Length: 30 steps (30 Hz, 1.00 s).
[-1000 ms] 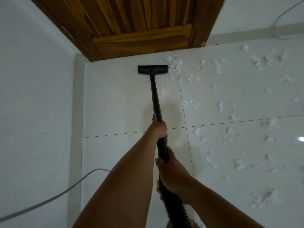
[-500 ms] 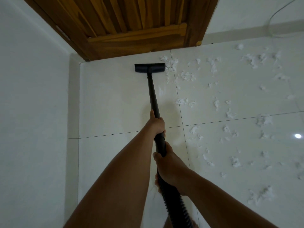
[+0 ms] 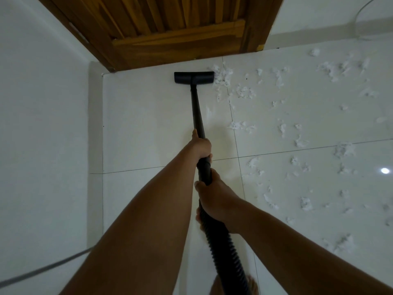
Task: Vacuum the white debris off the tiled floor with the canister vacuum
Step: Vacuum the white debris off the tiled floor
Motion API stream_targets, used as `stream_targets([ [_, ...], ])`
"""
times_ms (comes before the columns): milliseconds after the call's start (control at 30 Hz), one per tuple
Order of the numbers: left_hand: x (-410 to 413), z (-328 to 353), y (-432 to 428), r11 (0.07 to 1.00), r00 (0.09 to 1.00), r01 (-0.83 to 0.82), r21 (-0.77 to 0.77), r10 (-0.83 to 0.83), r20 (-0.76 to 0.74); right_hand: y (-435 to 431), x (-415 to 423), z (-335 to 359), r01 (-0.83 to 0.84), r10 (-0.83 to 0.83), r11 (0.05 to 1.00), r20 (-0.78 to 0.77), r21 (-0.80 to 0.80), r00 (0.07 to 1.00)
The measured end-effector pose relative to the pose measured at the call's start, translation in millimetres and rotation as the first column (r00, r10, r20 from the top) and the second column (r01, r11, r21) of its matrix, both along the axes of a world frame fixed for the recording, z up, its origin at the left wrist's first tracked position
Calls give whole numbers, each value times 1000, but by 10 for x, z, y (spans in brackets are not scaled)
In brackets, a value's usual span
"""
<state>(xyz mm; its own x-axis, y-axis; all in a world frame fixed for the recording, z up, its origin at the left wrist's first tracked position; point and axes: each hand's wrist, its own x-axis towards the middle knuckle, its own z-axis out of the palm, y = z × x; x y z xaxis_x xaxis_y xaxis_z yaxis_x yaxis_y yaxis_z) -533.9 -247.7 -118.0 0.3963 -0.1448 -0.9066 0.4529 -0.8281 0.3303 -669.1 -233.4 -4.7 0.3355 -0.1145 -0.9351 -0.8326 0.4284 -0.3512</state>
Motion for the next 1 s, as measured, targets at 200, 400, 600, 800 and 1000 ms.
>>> stream_targets([
  [200,-276,365,92,998,997,-53,23,54,-56,34,-235,391,-8,9,999,-30,39,1000],
  [400,-698,704,226,998,992,-49,48,54,-113,95,-603,722,-62,65,997,-55,43,996],
  [600,-996,928,301,993,982,-101,54,108,-156,142,-855,897,-79,84,995,-79,63,993],
  [800,-1070,989,313,991,978,-115,69,125,-170,126,-904,988,-109,112,993,-91,45,990],
  [1000,-853,839,157,991,983,-126,43,131,-132,-14,-741,840,-165,163,986,-58,-25,985],
])
